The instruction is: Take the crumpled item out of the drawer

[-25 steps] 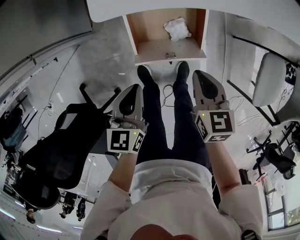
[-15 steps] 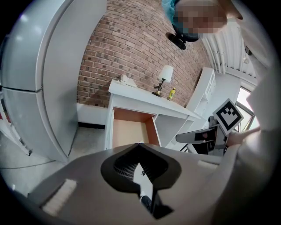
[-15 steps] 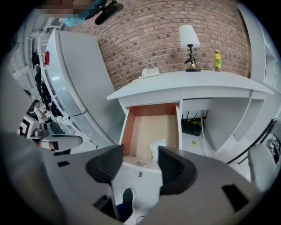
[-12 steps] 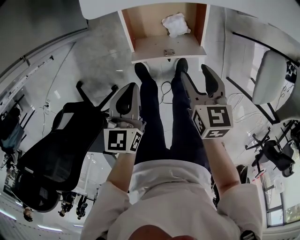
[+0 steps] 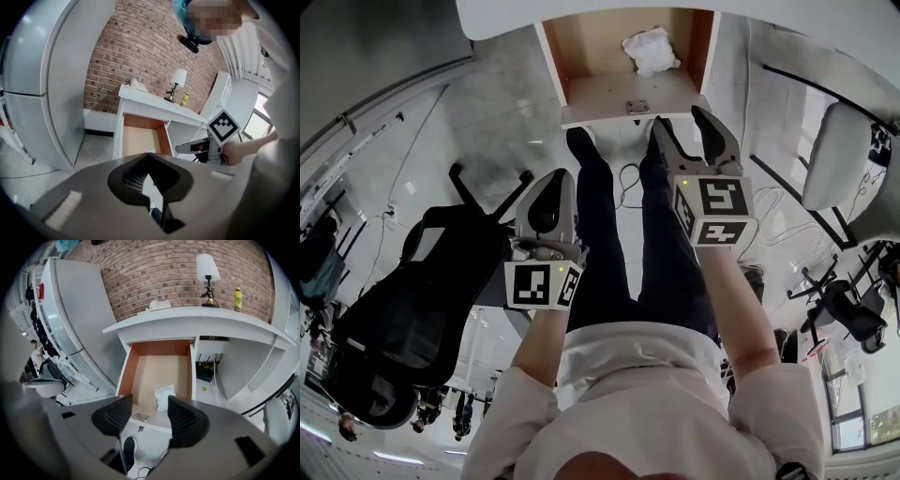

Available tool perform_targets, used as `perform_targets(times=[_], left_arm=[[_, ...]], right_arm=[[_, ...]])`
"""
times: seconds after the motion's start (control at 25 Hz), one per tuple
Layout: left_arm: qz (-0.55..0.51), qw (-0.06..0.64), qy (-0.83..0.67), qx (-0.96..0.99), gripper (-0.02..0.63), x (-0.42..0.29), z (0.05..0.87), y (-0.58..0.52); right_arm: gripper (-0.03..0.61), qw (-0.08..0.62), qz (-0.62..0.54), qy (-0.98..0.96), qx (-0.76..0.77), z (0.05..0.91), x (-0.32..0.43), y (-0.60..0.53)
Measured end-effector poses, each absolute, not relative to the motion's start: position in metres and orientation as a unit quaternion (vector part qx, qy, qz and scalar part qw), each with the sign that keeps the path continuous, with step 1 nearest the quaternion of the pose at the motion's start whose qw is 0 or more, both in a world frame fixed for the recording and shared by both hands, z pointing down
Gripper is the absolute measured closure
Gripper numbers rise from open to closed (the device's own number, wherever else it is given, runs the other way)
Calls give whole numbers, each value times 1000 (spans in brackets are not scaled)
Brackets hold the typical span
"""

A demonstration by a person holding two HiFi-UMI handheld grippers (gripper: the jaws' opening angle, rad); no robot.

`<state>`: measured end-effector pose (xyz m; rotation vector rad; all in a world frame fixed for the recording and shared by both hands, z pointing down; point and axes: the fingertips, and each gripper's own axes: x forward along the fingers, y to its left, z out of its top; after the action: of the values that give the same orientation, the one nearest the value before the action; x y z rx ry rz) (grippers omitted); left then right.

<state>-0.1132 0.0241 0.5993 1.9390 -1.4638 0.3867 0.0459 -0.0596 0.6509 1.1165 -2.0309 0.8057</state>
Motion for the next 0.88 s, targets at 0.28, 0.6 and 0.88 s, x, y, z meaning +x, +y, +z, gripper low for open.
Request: perform_targets(times=[0.28, 0.6, 0.88], left_arm=[[151, 342, -564, 736, 604, -120, 603, 22], [151, 350, -564, 733, 604, -125, 608, 13], [154, 358, -560, 731, 604, -128, 615, 5]], right_arm=[[334, 366, 302, -771, 425, 682, 40, -82], [334, 403, 290, -757, 425, 719, 43, -107], [334, 420, 293, -749, 420, 745, 36, -128]])
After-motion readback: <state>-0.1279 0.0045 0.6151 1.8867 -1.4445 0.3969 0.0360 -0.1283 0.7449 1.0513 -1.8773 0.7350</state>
